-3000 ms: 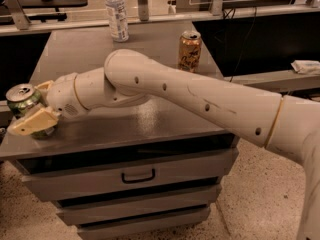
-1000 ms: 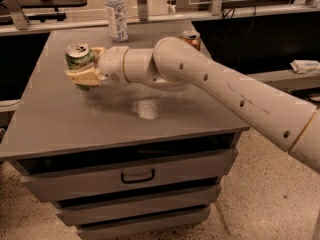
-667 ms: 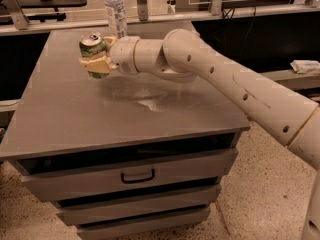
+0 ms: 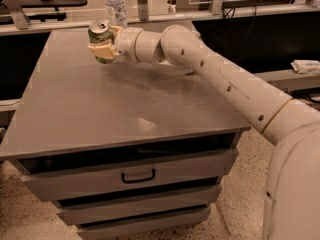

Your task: Move green can near blue plastic bottle

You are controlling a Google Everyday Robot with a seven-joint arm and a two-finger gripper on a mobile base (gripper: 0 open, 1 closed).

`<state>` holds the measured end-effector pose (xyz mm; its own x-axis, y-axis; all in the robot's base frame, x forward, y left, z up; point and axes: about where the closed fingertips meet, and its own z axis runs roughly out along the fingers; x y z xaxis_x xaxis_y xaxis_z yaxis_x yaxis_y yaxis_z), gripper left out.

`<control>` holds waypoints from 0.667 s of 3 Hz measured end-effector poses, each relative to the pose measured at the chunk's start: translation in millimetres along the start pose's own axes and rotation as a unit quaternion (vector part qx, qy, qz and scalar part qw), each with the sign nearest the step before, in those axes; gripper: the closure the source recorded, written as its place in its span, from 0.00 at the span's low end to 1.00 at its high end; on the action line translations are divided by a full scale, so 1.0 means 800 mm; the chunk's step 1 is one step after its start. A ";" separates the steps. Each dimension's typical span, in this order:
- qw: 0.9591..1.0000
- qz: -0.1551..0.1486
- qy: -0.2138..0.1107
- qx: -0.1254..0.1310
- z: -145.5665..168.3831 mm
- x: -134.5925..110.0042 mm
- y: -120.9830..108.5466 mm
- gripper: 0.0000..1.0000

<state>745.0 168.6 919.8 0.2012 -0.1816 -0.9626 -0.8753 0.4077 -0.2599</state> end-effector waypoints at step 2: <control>0.998 -0.004 0.050 0.045 0.024 0.007 -0.057 1.00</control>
Offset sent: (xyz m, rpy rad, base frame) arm 0.0774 -0.0198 -0.0002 -0.1237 0.0645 -0.1971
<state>794.4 166.0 924.4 0.1597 -0.2720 -0.9490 -0.8299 0.4835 -0.2782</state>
